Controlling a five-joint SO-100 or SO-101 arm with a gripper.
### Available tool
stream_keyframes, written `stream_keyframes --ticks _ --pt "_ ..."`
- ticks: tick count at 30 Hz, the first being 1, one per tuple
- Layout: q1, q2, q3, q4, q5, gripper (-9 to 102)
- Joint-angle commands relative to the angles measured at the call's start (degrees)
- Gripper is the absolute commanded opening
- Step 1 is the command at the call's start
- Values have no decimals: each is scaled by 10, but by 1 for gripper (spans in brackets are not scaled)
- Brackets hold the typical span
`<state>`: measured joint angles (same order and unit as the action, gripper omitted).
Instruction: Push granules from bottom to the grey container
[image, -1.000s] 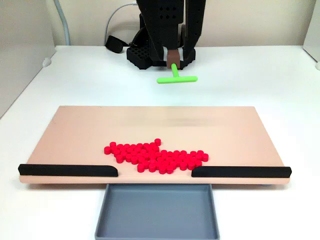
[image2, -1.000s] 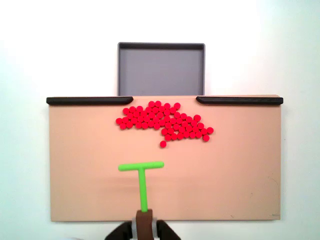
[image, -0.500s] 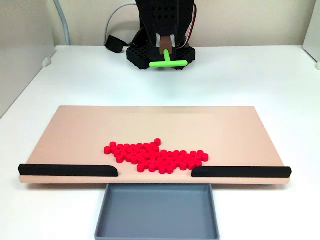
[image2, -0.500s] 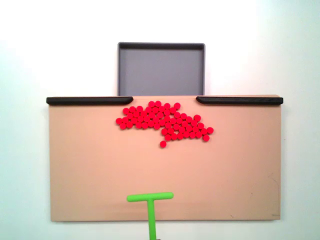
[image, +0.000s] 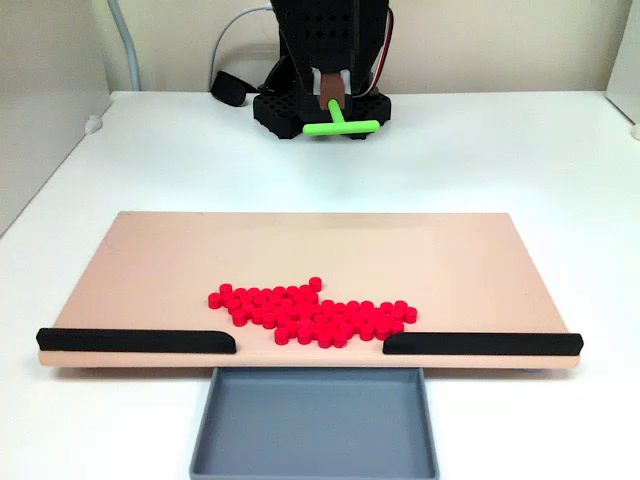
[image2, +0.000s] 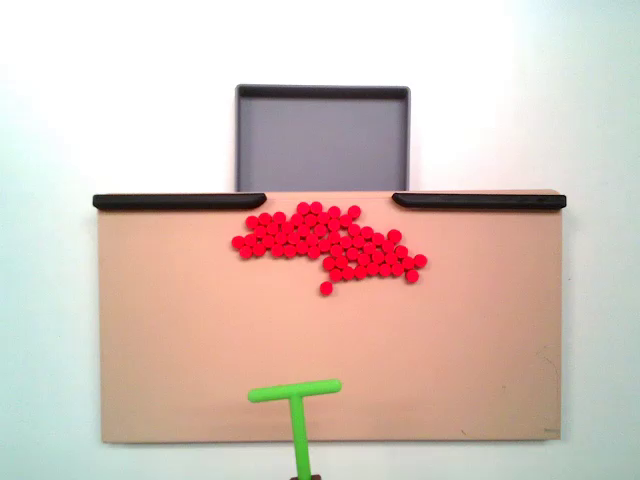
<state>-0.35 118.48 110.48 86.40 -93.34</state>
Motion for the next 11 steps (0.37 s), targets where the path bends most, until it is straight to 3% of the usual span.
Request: stream_keyframes --ticks 1,11 --pt "-5 -8 -7 -2 -2 0" --pt "9 -22 -7 -2 -2 0"
